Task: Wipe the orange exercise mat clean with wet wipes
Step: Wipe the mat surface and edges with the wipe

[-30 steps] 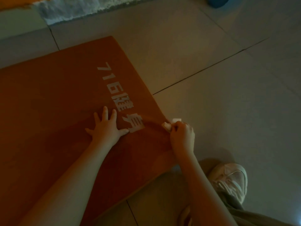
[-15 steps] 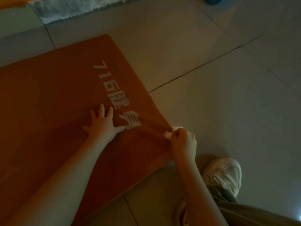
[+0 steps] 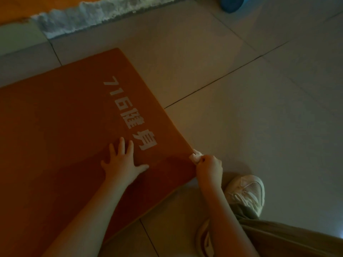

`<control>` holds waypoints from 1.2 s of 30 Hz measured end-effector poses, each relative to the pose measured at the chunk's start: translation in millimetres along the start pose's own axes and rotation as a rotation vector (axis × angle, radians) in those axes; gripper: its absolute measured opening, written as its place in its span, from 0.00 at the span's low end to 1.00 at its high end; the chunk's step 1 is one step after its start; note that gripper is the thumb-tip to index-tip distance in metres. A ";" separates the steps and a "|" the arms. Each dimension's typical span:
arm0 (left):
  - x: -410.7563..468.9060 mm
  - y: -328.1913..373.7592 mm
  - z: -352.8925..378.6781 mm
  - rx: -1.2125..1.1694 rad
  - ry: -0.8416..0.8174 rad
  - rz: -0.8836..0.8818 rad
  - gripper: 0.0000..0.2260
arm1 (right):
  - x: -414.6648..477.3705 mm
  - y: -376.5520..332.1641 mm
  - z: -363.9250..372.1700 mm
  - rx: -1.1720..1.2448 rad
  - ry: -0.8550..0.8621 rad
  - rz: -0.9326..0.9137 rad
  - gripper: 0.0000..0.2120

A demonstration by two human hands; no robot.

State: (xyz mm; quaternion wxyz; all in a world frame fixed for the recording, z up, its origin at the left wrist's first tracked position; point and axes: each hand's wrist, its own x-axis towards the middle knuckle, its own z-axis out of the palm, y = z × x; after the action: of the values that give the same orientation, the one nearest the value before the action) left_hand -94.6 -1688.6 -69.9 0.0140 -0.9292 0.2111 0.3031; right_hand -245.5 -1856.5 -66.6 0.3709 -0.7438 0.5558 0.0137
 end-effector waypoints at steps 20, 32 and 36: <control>5.9 1.3 0.0 -0.050 0.038 -0.005 0.46 | -13.1 11.4 22.1 0.138 0.273 0.084 0.16; -35.8 -34.3 16.1 0.029 -0.028 0.057 0.42 | -77.8 34.7 74.0 0.093 0.293 -0.157 0.06; -43.9 -42.9 22.7 0.000 0.007 0.054 0.41 | -68.7 32.7 71.5 0.118 0.380 -0.212 0.08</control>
State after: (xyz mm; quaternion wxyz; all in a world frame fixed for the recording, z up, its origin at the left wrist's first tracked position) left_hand -122.0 -1629.1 -67.8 0.0049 -0.9242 0.2363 0.3001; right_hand -271.1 -1763.4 -106.2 0.3017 -0.7644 0.5342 -0.1984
